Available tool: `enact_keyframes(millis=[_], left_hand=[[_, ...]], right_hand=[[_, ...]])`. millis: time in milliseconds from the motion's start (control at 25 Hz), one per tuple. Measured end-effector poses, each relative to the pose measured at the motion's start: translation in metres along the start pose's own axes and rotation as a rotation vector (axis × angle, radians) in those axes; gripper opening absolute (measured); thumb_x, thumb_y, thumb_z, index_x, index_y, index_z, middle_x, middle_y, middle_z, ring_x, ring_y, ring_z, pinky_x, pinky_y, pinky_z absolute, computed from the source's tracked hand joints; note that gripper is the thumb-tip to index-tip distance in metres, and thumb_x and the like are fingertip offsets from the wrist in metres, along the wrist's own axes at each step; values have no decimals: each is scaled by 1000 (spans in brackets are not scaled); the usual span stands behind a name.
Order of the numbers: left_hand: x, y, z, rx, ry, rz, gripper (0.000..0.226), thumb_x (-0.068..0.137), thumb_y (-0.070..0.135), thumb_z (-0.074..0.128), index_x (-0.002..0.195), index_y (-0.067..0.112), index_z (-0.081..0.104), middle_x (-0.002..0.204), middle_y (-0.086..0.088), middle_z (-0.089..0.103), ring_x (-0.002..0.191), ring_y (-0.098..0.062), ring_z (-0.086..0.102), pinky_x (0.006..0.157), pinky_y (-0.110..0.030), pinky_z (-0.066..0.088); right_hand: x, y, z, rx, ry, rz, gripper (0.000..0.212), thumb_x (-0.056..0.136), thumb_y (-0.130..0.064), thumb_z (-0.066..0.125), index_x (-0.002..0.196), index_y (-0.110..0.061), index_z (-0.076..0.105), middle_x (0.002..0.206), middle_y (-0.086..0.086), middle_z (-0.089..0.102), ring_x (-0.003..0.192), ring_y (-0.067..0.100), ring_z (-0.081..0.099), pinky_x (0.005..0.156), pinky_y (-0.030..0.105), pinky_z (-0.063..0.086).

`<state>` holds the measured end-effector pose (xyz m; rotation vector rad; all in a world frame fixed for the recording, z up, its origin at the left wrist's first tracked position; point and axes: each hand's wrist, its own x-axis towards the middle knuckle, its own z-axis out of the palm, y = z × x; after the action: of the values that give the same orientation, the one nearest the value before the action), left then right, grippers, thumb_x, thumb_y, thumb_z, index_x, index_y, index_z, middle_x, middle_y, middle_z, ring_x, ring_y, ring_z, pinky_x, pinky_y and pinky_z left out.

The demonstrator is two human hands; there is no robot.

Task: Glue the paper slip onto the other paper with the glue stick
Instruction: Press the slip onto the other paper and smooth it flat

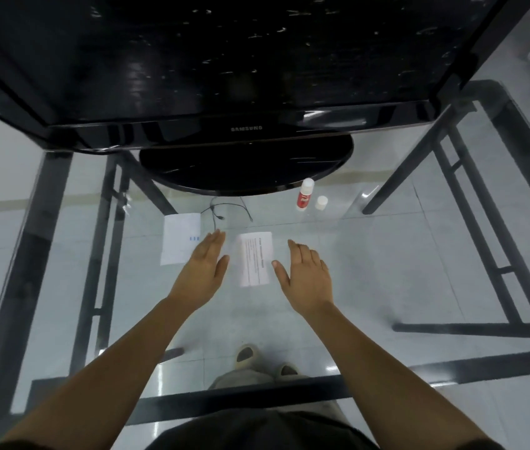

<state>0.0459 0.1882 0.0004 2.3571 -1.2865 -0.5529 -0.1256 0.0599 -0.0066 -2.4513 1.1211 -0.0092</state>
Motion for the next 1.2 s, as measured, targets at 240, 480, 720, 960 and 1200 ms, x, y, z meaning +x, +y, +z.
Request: enact_keyframes(millis=[240, 480, 720, 960, 1200], left_hand=[[-21, -34, -9, 54, 67, -153, 45, 98, 15, 35, 140, 1, 29, 150, -17, 27, 140, -31, 20, 114, -39, 17], [-38, 1, 17, 115, 16, 24, 42, 92, 11, 50, 131, -3, 45, 139, -20, 44, 129, -35, 38, 109, -40, 30], [-23, 3, 4, 8, 82, 51, 39, 90, 6, 53, 129, -1, 49, 140, -18, 44, 126, -36, 41, 106, -38, 31], [-11, -25, -5, 254, -54, 49, 44, 94, 21, 47, 137, 12, 41, 147, -4, 38, 129, -32, 34, 106, -43, 32], [0, 3, 16, 321, -29, 64, 45, 95, 30, 44, 138, 18, 38, 148, 3, 36, 128, -27, 34, 102, -41, 29]], right_hand=[[-9, -35, 8, 196, -16, 167, 76, 80, -53, 61, 137, -14, 28, 130, 7, 42, 115, 22, 41, 88, 32, 47], [-3, -38, 5, 276, -23, 244, 77, 75, -31, 76, 134, -14, 29, 129, 10, 43, 115, 23, 41, 89, 31, 45], [5, -22, -15, 300, -56, 257, 79, 74, -15, 76, 137, -10, 28, 130, 13, 41, 118, 29, 44, 92, 34, 42], [6, -13, -22, 376, -102, 276, 80, 73, -11, 77, 136, -12, 28, 127, 12, 47, 118, 27, 46, 90, 36, 46], [-3, -1, -27, 609, 3, 328, 43, 85, -15, 63, 124, -11, 46, 122, 7, 59, 110, 26, 57, 78, 24, 52]])
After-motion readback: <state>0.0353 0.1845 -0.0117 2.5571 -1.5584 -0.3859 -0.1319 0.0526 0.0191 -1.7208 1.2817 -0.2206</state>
